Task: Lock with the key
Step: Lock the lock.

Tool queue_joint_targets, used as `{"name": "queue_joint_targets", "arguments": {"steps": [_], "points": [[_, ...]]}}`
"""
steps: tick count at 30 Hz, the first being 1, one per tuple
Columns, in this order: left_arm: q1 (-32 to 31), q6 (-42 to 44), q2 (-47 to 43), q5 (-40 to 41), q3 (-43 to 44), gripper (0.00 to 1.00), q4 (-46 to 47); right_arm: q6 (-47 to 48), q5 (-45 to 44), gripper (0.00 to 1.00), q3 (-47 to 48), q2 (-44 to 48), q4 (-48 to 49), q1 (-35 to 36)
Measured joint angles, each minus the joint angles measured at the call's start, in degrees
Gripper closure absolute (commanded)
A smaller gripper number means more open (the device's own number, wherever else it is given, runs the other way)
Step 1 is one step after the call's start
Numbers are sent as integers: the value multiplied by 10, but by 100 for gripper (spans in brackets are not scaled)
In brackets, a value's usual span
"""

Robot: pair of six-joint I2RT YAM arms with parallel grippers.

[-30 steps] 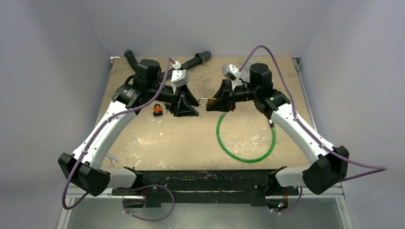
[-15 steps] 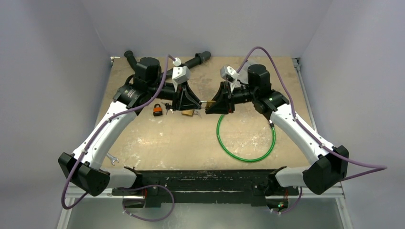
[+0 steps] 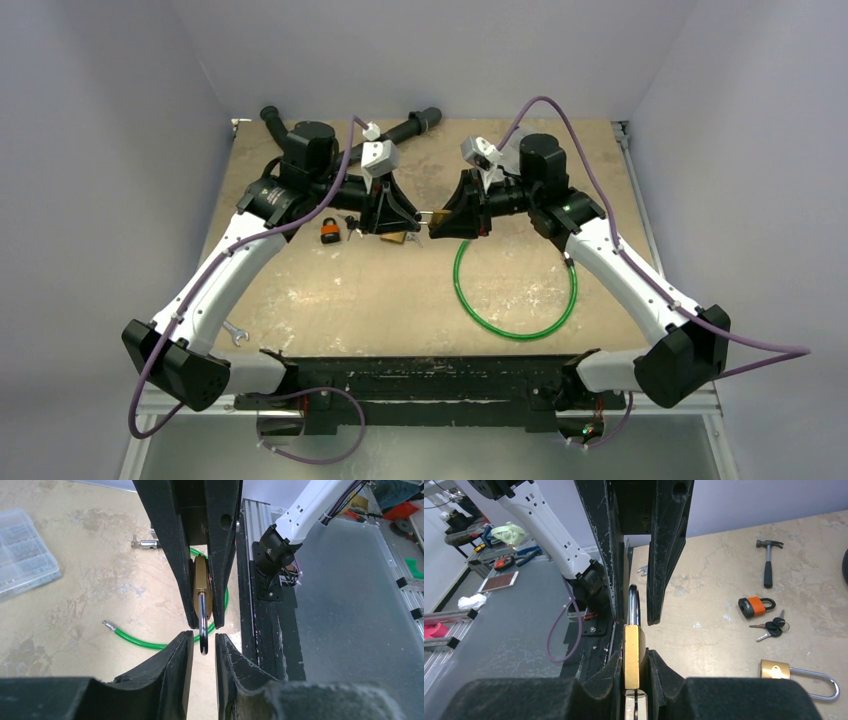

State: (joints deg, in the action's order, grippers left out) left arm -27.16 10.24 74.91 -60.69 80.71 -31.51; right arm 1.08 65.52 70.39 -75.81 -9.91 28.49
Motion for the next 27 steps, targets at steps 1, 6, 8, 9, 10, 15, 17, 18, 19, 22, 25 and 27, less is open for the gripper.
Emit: {"name": "queue_joint_targets", "arguments": {"steps": [1,6,8,9,10,15,17,18,19,22,25,27], "points": [[0,1,0,0,0,77,-4,0,0,100,0,0,2,0],[0,4,0,-2,0,100,-22,0,0,100,0,0,5,0],[0,4,1,-4,0,100,-23,-1,0,100,0,0,5,0],[0,4,1,-4,0,100,-23,0,0,100,0,0,5,0],[0,4,1,-4,0,100,-23,0,0,100,0,0,5,0],[0,-9,2,-6,-2,100,-14,-1,-1,100,0,0,5,2],[0,-24,2,-8,-9,100,-1,0,-3,100,0,0,4,4],[0,-34,2,-9,-13,100,7,0,-5,100,0,0,3,5],[0,-43,2,-10,-17,100,14,0,-8,100,0,0,1,5],[0,-64,2,-10,-24,100,29,0,-14,100,0,0,-2,7],[-3,-77,3,-7,-29,100,37,0,-15,100,0,0,-8,7],[-7,-81,3,-3,-33,100,42,-1,-15,100,1,-1,-17,7]]}}
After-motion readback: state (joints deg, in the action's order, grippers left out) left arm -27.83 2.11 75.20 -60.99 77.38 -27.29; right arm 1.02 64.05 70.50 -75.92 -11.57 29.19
